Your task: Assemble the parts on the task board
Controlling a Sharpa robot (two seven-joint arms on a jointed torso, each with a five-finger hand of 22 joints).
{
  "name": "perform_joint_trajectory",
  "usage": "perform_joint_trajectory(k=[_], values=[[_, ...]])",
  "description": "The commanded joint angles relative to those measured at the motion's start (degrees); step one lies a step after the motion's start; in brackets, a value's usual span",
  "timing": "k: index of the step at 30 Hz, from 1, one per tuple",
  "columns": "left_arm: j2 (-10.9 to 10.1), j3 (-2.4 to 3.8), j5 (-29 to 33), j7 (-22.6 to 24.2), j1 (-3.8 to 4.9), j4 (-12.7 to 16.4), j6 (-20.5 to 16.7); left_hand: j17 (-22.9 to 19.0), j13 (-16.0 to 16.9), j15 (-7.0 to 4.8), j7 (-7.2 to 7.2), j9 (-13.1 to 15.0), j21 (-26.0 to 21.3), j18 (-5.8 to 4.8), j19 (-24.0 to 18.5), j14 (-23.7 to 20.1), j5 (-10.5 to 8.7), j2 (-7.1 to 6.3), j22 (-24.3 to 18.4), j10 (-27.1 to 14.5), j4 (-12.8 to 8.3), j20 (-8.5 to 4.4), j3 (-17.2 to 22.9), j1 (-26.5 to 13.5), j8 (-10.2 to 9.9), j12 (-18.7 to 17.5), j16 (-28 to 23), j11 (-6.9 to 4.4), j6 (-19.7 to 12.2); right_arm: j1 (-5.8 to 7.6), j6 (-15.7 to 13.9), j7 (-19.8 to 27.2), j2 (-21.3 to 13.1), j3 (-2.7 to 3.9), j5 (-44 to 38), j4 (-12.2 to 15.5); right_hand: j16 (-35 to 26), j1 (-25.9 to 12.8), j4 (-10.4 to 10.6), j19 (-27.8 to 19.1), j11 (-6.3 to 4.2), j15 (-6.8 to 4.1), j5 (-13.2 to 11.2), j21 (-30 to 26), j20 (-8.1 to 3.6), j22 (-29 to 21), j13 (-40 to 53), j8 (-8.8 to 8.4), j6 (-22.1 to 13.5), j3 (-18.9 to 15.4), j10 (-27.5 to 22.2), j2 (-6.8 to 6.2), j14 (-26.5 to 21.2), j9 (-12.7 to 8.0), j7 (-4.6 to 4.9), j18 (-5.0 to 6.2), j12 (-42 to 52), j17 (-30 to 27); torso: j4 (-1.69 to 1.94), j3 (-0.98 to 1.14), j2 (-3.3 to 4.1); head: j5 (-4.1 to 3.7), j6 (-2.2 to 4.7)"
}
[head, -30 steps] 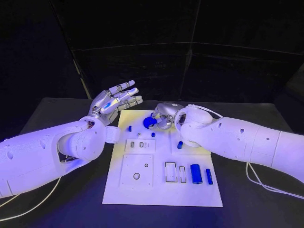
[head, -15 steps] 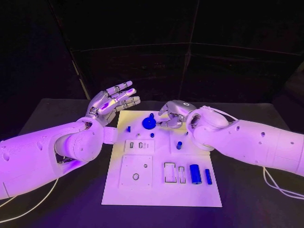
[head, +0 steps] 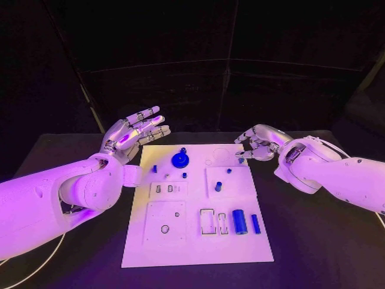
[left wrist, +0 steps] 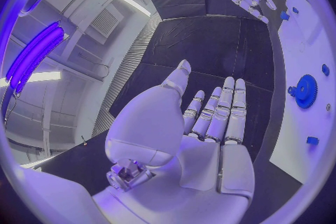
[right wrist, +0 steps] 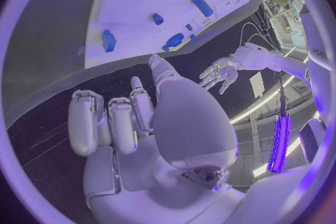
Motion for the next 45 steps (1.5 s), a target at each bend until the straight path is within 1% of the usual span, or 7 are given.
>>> perform_joint_trajectory(k=[1,3,5,11,14,27,45], values=[[0.3,0.05,-0.5,0.5,0.08,-0.2,0.7,-0.1,0.0,0.04,7.11,0.0,-0.3,0.45,0.4,-0.3,-0.25,0.24,0.0,0.0,-0.4,-0.03,-0.1,0.4,-0.1,0.0,-0.1,-0.07,-0.1,0.1,2.0,6.7,-0.4,0.01,6.0,-2.0,0.0,0.6,-0.3,-0.1,-0.26,-0.34,-1.0,0.1,-0.33,2.7,1.4,0.12,0.3,-0.4,-0.1,-0.2,4.4,-0.1,-0.03,-0.81,-0.3,8.5,-0.07,0.23,0.07,-0.92,0.33],[0.6,0.05,-0.5,0.5,0.08,-0.5,0.8,-0.1,0.0,0.04,7.11,0.0,-0.3,0.45,0.4,-0.3,-0.25,0.24,0.0,0.0,-0.4,-0.03,-0.1,0.4,-0.1,0.0,-0.1,-0.07,-0.1,0.09,2.6,7.2,-0.2,0.01,6.8,-3.3,0.0,0.6,-0.4,-0.1,-0.25,-0.33,-1.3,0.0,-0.33,2.7,1.3,0.08,0.2,-0.5,-0.1,-0.23,4.4,-0.1,-0.01,-0.8,-0.3,8.5,0.13,0.07,0.1,-1.11,0.43],[0.7,0.05,-0.5,0.5,0.07,-0.7,0.8,-0.1,0.0,0.04,7.11,0.0,-0.3,0.45,0.4,-0.3,-0.25,0.24,0.0,0.0,-0.4,-0.03,-0.1,0.4,-0.1,0.0,-0.1,-0.07,-0.1,0.08,3.1,7.6,0.1,0.01,7.2,-4.4,0.0,0.6,-0.5,-0.1,-0.23,-0.31,-1.5,0.0,-0.32,2.6,1.3,-0.01,0.1,-0.7,-0.1,-0.28,4.4,-0.1,0.02,-0.8,-0.4,8.5,0.14,0.08,0.1,-1.11,0.33],[1.4,0.04,-0.5,0.4,0.02,-1.5,0.8,-0.1,0.0,0.04,7.11,0.0,-0.3,0.45,0.4,-0.3,-0.25,0.24,0.0,0.0,-0.4,-0.03,-0.1,0.4,-0.1,0.0,-0.1,-0.07,-0.1,-0.05,5.0,7.7,1.7,0.0,7.8,-7.7,-0.1,0.5,-0.6,-0.3,-0.09,-0.21,-3.2,-0.1,-0.25,2.3,1.1,-0.16,-0.5,-1.4,-0.3,-0.27,4.4,-0.2,0.14,-0.73,-0.5,8.4,0.21,0.57,0.29,-0.94,0.02],[1.5,0.04,-0.5,0.4,0.0,-1.7,0.8,-0.1,0.0,0.04,7.11,0.0,-0.3,0.45,0.4,-0.3,-0.25,0.24,0.0,0.0,-0.4,-0.03,-0.1,0.4,-0.1,0.0,-0.1,-0.07,-0.1,-0.37,5.6,7.6,2.1,0.0,7.9,-8.5,-0.1,0.5,-0.6,-0.3,-0.09,-0.2,-3.3,-0.1,-0.24,2.3,1.1,-0.15,-0.5,-1.5,-0.3,-0.27,4.4,-0.2,0.15,-0.73,-0.5,8.4,0.15,0.7,0.31,-0.76,-0.1],[1.9,0.03,-0.5,0.4,-0.06,-2.5,0.6,-0.1,0.0,0.04,7.11,0.0,-0.3,0.45,0.4,-0.3,-0.25,0.24,0.0,0.0,-0.4,-0.03,-0.1,0.4,-0.1,0.0,-0.1,-0.07,-0.1,-1.35,8.6,8.9,2.5,0.0,7.7,-9.9,-0.1,1.0,-1.1,-0.3,-0.44,-0.44,-3.5,-0.1,-0.37,2.4,1.7,0.97,1.5,-1.9,0.2,0.53,4.4,0.2,-0.29,-0.73,0.1,8.4,0.16,0.56,0.26,-0.69,-0.41],[2.0,0.03,-0.5,0.4,-0.07,-2.9,0.7,-0.1,0.0,0.02,7.07,0.0,-0.3,0.45,0.4,-0.2,-0.25,0.23,0.0,-0.1,-0.5,-0.03,-0.1,0.4,-0.1,0.0,-0.1,-0.09,-0.1,-1.67,9.4,8.6,3.1,0.0,7.5,-11.2,0.0,2.1,-1.8,-0.1,-0.7,-0.68,-3.7,-0.1,-0.61,2.6,2.1,1.54,2.7,-1.4,0.6,2.13,4.4,0.2,-0.52,-0.77,0.5,8.6,0.21,0.56,0.27,-1.04,-0.63]])
